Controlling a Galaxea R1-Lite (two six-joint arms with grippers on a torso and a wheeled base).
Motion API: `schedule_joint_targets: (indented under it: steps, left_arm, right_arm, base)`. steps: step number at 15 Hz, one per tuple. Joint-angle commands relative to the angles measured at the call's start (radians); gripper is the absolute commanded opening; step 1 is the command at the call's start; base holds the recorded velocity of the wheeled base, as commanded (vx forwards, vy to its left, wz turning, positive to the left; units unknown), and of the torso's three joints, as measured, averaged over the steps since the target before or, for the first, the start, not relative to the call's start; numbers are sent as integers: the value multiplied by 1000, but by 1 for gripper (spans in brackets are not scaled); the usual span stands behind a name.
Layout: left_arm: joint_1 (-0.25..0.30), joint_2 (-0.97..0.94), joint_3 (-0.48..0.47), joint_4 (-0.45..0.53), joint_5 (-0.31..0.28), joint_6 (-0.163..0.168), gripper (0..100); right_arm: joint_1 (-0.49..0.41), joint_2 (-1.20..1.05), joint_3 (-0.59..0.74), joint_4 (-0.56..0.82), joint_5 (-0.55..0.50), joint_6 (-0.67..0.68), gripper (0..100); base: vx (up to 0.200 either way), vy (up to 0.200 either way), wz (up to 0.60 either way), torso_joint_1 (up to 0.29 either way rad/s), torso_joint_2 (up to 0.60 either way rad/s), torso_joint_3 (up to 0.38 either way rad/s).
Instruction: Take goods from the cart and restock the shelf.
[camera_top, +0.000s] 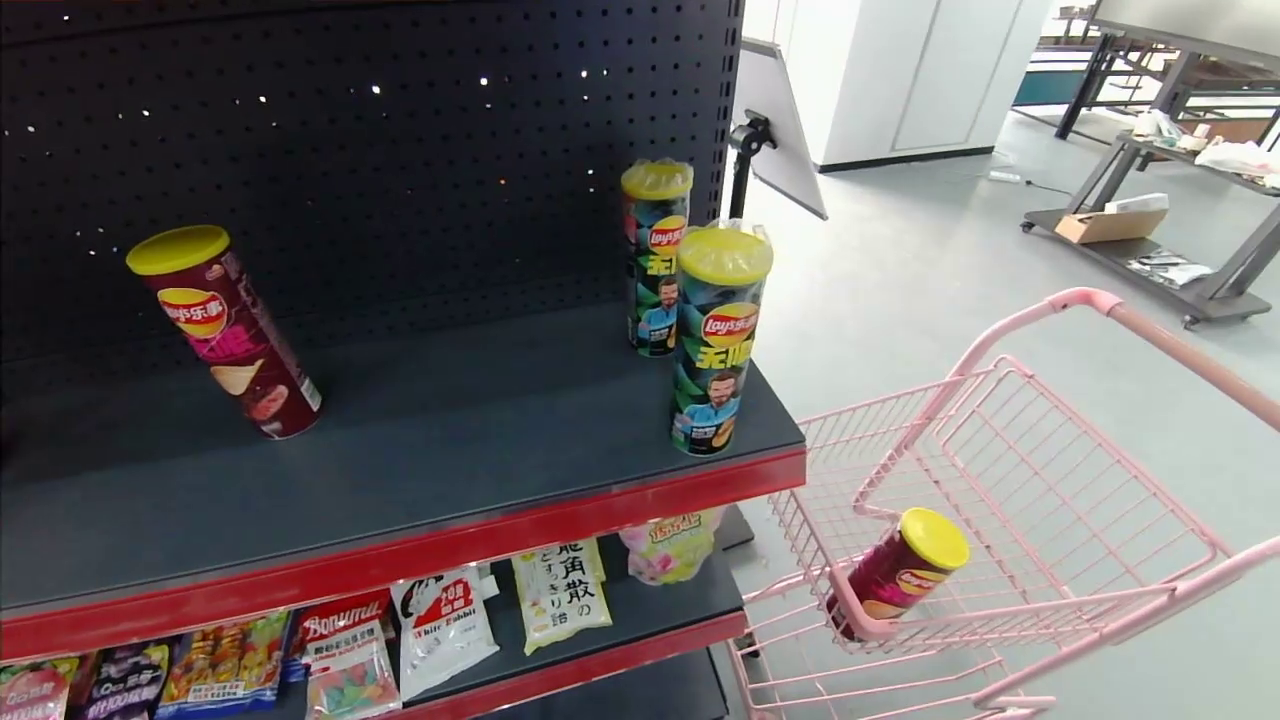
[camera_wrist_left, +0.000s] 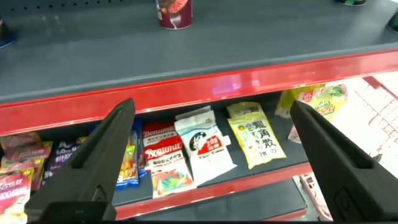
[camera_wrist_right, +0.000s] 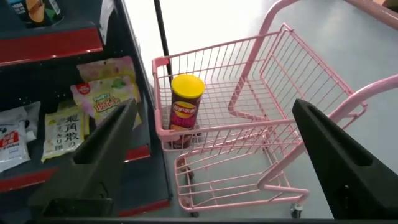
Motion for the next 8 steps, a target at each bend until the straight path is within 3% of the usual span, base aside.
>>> schedule_joint_targets:
  steps: [1, 3, 6, 8]
  left_arm:
    - [0, 1, 0, 0, 1, 0, 100]
    - [0, 1, 0, 0, 1, 0, 100]
    - [0, 1, 0, 0, 1, 0, 100]
    - [0, 1, 0, 0, 1, 0, 100]
  right_arm:
    - [0, 0, 0, 0, 0, 0, 100]
    - [0, 0, 0, 0, 0, 0, 100]
    - [0, 0, 0, 0, 0, 0, 100]
    - [0, 0, 0, 0, 0, 0, 100]
  base:
    - [-200, 0, 0, 2, 2, 2]
    - [-200, 0, 0, 5, 7, 2]
    - [0, 0, 0, 0, 0, 0]
    - [0, 0, -600, -2, -2, -2]
